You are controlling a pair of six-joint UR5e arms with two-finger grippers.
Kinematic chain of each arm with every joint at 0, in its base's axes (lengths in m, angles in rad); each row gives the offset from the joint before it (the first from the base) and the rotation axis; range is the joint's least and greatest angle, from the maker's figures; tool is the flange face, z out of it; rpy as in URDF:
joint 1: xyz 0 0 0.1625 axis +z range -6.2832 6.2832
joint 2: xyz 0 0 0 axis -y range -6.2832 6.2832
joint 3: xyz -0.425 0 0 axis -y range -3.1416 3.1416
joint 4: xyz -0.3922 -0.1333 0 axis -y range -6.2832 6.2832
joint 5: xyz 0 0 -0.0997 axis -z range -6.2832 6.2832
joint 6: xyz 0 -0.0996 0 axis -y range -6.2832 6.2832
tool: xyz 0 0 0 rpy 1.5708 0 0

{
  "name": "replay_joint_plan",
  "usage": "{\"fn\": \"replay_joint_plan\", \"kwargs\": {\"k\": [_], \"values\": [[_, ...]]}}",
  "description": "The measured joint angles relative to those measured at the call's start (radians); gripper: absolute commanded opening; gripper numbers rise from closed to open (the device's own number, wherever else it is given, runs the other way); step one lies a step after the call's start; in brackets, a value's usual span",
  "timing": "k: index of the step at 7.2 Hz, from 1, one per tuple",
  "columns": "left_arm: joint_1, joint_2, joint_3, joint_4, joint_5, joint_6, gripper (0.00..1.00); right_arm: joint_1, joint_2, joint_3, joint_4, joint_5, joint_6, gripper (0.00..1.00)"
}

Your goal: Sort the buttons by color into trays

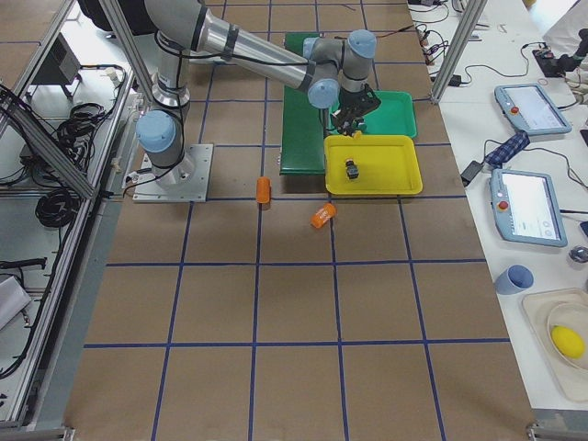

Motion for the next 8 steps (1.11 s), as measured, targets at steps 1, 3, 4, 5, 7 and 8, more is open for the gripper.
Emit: {"fn": "replay_joint_plan", "kwargs": {"k": [1,3,4,5,7,8], "values": [[0.000,0.000,-0.001,-0.001,0.001,0.000,1.00,-0.010,0.053,-0.030,-0.035,0.002,-0.023,0.99],[-0.001,0.001,-0.001,-0.001,0.001,0.001,1.00,-0.014,0.093,-0.067,-0.056,0.006,-0.032,1.00],[-0.001,0.001,-0.002,-0.002,0.001,0.001,1.00,-0.014,0.077,-0.072,-0.052,0.005,-0.033,1.00],[-0.002,0.001,-0.002,-0.002,0.001,0.001,1.00,-0.011,0.028,-0.070,-0.023,0.005,-0.046,1.00],[-0.002,0.002,-0.003,-0.003,0.002,0.001,1.00,-0.007,-0.156,-0.063,0.152,-0.001,-0.189,1.00],[-0.001,0.003,-0.003,-0.003,0.002,0.001,1.00,-0.005,-0.258,-0.061,0.277,-0.005,-0.314,1.00]]}}
